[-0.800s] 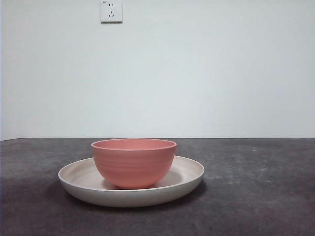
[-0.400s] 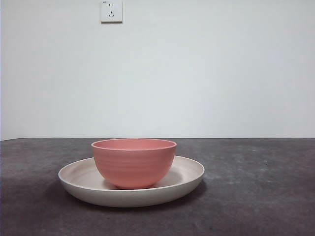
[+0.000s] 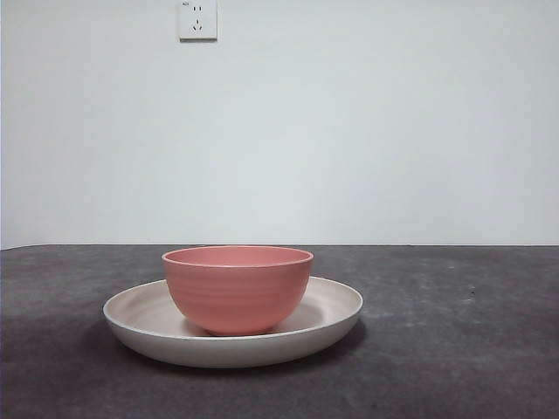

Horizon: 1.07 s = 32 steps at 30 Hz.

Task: Place the red bowl on the white plate

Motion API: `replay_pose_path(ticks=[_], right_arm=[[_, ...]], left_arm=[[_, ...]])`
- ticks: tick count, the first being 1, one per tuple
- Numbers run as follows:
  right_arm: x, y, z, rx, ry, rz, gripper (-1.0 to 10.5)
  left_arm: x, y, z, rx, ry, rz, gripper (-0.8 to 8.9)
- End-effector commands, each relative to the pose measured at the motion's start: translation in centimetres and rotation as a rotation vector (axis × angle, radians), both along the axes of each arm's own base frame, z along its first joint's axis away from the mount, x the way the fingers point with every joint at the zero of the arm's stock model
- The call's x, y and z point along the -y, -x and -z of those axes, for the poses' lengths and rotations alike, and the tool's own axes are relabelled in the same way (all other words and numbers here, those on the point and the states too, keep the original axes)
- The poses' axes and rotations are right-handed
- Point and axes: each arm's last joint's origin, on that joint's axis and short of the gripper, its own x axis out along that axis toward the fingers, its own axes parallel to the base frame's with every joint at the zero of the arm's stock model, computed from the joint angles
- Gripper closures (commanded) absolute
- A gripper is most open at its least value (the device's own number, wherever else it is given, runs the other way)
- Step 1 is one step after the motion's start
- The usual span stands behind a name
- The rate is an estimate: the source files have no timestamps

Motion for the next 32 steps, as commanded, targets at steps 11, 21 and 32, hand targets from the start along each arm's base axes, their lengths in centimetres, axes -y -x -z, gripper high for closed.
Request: replay_pose_path(ticks=[11, 21, 32], right_arm=[[-0.1, 0.0, -0.3, 0.012, -0.007, -0.004, 9.2], [-0.1, 0.0, -0.3, 0.012, -0.007, -0.004, 9.2], [-0.1, 0.0, -0.3, 0.012, -0.007, -0.004, 9.2]], left_arm=[[-2.0, -1.9, 0.8, 0.181, -0.027, -0.280, 7.89], [-5.4, -3.3, 8.1, 0.443, -0.100, -0.780, 7.89], [-6.1, -3.8, 15.9, 0.393, -0.072, -0.948, 7.89]])
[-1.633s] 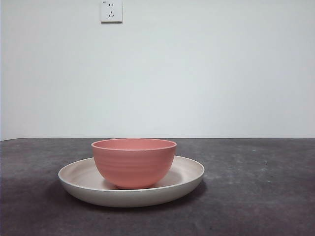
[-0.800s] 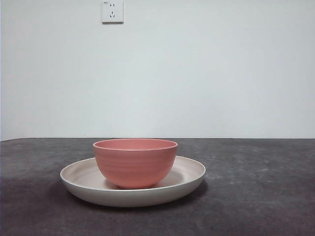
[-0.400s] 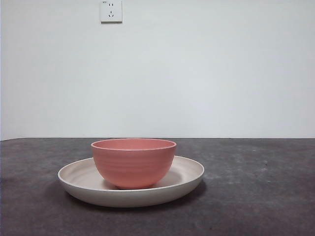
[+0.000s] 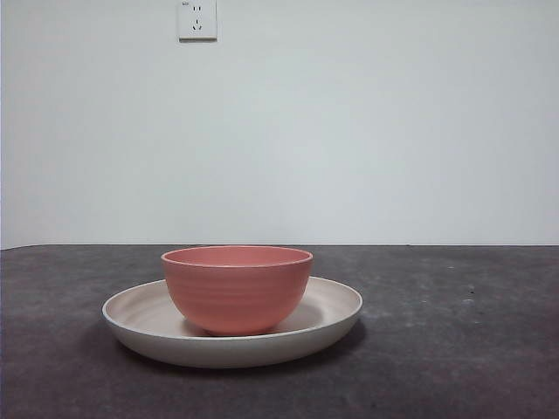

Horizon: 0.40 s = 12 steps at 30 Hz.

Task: Place the red bowl on the white plate

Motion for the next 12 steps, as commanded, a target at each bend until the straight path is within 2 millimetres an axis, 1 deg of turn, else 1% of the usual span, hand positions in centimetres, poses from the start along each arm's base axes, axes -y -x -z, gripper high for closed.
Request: replay_pose_path(ticks=[1, 7, 12], right_arm=[[-0.1, 0.0, -0.3, 0.012, -0.007, -0.004, 9.2], [-0.1, 0.0, -0.3, 0.012, -0.007, -0.004, 9.2], [-0.1, 0.0, -0.3, 0.012, -0.007, -0.004, 9.2]], left_arm=[[0.0, -0.2, 1.0, -0.004, 0.042, -0.007, 7.89], [0.1, -0.4, 2.5, -0.023, 0.046, 0.003, 7.89], [0.2, -0.6, 2.9, -0.004, 0.045, 0.007, 7.89]])
